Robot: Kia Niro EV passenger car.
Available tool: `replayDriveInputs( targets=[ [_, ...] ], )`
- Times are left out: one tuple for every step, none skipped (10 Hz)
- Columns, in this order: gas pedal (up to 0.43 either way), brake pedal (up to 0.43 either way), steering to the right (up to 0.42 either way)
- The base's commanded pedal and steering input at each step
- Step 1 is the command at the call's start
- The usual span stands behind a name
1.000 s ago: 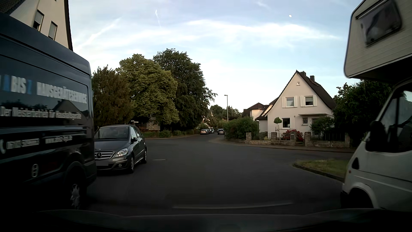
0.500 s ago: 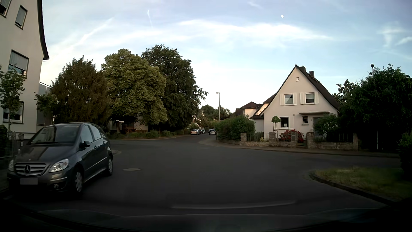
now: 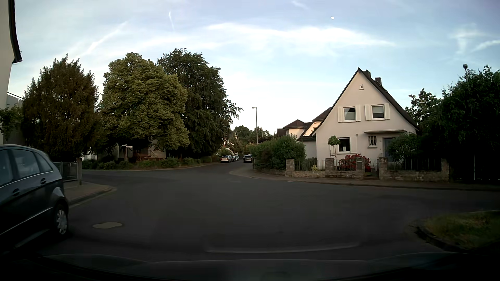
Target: Follow the waypoints while adhering to traffic rules and regulations
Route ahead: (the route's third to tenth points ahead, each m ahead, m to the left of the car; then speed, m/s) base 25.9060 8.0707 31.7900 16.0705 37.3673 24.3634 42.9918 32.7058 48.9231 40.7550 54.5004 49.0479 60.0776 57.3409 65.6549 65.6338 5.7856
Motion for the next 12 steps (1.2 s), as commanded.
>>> replayDriveInputs(
  targets=[
    [0.000,0.159,0.008],
    [0.000,0.165,0.006],
    [0.000,0.171,0.006],
    [0.000,0.165,0.005],
    [0.000,0.159,0.003],
    [0.000,0.079,0.001],
    [0.000,0.000,-0.003],
    [0.000,0.000,-0.010],
    [0.000,0.000,-0.021],
    [0.000,0.000,-0.034],
    [0.000,0.000,-0.049],
    [0.059,0.000,-0.061]
  ],
)
